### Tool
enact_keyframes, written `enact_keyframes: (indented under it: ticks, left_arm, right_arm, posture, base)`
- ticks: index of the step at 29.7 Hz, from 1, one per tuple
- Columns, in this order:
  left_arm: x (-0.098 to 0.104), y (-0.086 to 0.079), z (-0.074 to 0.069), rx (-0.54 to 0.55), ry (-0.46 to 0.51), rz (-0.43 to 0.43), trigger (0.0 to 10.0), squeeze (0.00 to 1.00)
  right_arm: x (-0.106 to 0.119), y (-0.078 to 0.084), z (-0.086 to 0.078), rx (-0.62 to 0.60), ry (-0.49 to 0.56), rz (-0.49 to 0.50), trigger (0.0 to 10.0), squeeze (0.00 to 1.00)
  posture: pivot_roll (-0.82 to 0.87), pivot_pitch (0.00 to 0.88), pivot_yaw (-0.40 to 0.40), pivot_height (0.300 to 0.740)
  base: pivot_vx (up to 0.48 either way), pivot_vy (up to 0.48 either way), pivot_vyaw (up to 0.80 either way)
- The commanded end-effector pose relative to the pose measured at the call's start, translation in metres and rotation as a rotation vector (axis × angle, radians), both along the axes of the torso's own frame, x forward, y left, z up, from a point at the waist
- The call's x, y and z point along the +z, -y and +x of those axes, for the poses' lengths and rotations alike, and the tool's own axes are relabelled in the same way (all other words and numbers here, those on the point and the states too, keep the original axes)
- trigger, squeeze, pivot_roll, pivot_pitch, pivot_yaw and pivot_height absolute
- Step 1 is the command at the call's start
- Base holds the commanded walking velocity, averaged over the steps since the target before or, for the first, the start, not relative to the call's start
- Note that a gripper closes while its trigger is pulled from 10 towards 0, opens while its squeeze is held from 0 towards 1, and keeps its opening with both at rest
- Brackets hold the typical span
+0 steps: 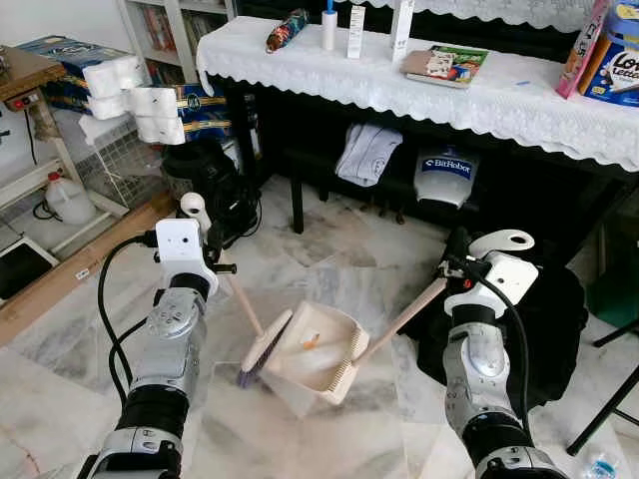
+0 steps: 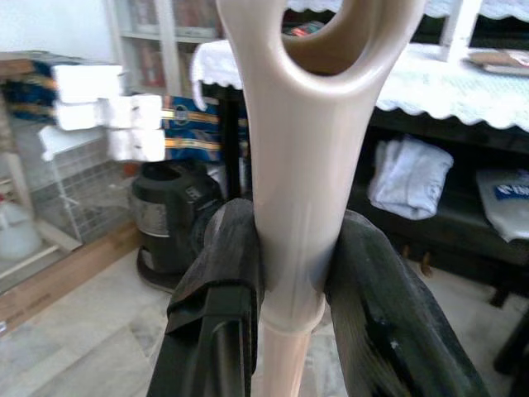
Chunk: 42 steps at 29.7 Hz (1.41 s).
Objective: Sweep floor
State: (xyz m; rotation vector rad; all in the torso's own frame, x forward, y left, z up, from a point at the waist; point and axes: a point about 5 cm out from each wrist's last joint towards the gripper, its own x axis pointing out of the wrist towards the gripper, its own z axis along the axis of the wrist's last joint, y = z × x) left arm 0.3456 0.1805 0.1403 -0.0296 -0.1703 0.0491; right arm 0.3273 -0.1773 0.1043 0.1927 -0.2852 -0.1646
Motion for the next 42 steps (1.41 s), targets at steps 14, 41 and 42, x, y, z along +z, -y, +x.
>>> enact_keyframes:
  ticks: [14, 41, 42]
  left_arm:
    - [0.006, 0.006, -0.004, 0.026, 0.080, 0.007, 10.0, 0.00]
    - [0.012, -0.010, 0.002, 0.087, 0.095, 0.079, 10.0, 0.00]
    - [0.012, -0.009, 0.002, 0.084, 0.095, 0.078, 10.0, 0.00]
  right_arm:
    - [0.019, 0.006, -0.008, 0.029, 0.085, -0.013, 10.0, 0.00]
    - [0.017, 0.001, -0.012, 0.089, 0.060, 0.002, 10.0, 0.00]
    - [0.017, 0.002, -0.012, 0.087, 0.060, 0.000, 10.0, 0.00]
  posture:
    - [-0.05, 0.000, 0.003, 0.740]
    - [-0.06, 0.000, 0.032, 0.740]
    - [-0.06, 0.000, 0.030, 0.740]
  base:
    - [0.000, 0.000, 0.00]
    - [0.000, 0.000, 0.00]
    - [0.000, 0.000, 0.00]
